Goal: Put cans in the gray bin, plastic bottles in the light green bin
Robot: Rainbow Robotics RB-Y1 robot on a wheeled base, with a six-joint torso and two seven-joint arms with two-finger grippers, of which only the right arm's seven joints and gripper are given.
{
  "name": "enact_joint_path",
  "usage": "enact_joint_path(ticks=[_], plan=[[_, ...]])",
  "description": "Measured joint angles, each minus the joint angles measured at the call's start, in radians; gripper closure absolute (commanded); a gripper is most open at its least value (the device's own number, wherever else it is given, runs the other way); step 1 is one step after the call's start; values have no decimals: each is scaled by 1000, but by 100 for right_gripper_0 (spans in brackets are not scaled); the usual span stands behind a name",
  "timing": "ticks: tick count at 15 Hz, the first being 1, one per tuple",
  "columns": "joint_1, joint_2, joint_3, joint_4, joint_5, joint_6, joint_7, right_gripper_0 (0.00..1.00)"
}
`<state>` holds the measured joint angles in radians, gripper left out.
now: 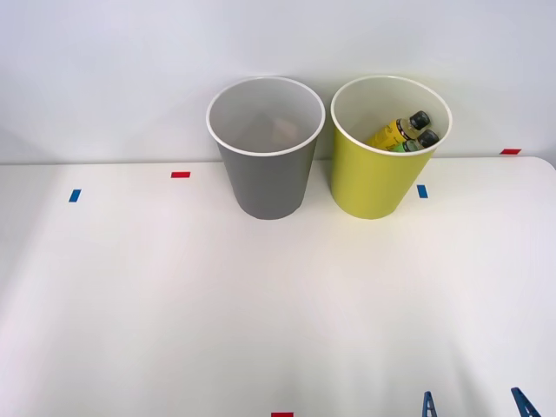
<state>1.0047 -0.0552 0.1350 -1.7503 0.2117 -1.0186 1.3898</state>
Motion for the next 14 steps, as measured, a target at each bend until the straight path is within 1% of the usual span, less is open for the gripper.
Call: enact_joint_path(ticks=[14], plan=[[0, 0, 0, 0, 0, 0, 0, 0]])
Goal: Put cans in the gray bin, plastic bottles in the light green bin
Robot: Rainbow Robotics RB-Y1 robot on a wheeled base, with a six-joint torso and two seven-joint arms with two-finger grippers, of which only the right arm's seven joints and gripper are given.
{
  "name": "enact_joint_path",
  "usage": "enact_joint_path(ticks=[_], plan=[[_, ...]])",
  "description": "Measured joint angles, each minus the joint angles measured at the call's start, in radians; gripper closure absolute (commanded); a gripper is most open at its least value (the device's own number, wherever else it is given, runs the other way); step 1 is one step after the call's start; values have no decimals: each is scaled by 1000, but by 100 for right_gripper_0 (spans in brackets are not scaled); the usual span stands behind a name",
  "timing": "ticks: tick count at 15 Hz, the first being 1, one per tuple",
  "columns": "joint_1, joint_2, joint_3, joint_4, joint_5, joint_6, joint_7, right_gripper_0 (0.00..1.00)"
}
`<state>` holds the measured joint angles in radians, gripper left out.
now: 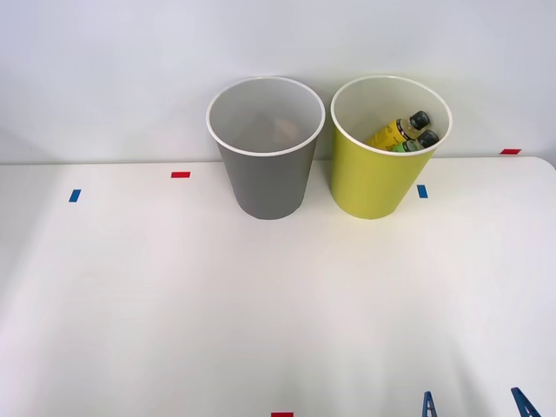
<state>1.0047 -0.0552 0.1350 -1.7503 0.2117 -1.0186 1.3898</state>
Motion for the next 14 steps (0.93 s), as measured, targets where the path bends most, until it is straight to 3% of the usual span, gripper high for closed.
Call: enact_joint_path(ticks=[14], plan=[[0, 0, 0, 0, 0, 0, 0, 0]])
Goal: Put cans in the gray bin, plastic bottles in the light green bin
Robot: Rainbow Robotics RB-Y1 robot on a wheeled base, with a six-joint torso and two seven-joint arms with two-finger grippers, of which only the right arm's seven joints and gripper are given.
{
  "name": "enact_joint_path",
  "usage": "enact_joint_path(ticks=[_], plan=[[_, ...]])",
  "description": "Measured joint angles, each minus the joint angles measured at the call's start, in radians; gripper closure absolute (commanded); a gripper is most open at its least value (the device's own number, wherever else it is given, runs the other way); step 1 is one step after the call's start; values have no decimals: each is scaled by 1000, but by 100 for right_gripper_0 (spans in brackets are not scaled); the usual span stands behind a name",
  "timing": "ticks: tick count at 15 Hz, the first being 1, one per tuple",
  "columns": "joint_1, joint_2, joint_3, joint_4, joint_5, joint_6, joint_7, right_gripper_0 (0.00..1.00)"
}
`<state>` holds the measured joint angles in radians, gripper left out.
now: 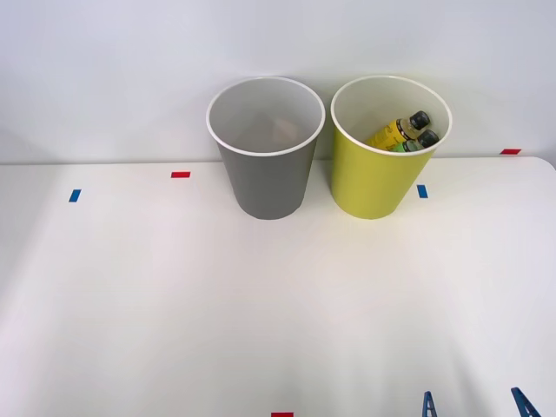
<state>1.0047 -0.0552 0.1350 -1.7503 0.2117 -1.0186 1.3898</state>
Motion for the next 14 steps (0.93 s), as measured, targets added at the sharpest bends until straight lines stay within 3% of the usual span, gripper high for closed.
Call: enact_joint_path(ticks=[14], plan=[[0, 0, 0, 0, 0, 0, 0, 0]])
